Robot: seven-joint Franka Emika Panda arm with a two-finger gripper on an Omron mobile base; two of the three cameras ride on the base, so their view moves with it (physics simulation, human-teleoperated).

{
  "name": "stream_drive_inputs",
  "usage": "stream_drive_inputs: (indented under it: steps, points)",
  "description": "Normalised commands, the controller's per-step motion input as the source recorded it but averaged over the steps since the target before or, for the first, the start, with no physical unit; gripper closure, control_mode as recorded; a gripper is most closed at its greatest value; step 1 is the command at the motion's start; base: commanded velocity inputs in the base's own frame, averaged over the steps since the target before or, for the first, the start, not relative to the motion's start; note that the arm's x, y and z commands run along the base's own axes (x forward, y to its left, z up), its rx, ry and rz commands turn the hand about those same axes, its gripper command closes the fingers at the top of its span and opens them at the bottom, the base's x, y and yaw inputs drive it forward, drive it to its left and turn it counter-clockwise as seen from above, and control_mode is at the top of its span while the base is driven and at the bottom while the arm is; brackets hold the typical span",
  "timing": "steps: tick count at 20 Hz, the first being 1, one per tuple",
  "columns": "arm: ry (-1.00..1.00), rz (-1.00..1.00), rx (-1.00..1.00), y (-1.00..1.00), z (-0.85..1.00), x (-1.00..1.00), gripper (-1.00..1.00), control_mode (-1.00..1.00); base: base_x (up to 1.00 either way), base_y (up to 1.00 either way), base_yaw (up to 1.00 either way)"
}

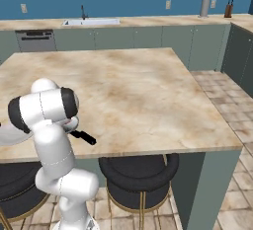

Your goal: Pick up the pan with the steak in it and place it on the dining table. Then place the steak on the plate.

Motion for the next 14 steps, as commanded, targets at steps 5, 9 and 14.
stream_drive_inputs:
  steps: [5,9,14]
  points:
    - [0.03,0.00,-0.01,0.04,-0.11,-0.02,-1.00,-1.00,0.00,0.00,0.00]
    - [0.02,0.00,-0.01,0.02,-0.07,0.00,-1.00,-1.00,0.00,0.00,0.00]
    - [0.00,0.00,0.00,0.00,-0.03,0.13,-1.00,-1.00,0.00,0.00,0.00]
